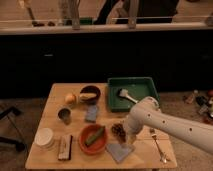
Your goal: Place grapes in paper cup
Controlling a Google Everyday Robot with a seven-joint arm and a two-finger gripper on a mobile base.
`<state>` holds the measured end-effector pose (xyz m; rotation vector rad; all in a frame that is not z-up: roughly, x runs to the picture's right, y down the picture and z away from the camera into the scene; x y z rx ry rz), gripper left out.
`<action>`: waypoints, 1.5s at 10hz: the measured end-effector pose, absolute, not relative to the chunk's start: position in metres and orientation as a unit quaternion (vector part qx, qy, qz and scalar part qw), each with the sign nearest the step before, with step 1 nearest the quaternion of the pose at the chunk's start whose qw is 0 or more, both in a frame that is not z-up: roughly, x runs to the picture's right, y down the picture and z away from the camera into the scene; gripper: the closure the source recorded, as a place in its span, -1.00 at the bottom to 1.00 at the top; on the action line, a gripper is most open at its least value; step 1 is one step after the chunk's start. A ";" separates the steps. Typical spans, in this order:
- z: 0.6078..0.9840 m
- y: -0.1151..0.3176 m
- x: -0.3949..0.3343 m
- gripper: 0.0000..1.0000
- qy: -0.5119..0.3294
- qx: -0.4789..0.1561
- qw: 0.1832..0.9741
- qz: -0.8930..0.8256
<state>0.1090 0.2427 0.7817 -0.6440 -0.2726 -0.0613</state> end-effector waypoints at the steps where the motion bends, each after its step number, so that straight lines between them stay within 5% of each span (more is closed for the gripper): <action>1: 0.784 0.242 0.107 -0.60 -0.135 -0.316 0.939 -0.030; 15: 0.799 0.252 0.107 -0.60 -0.141 -0.322 0.936 -0.020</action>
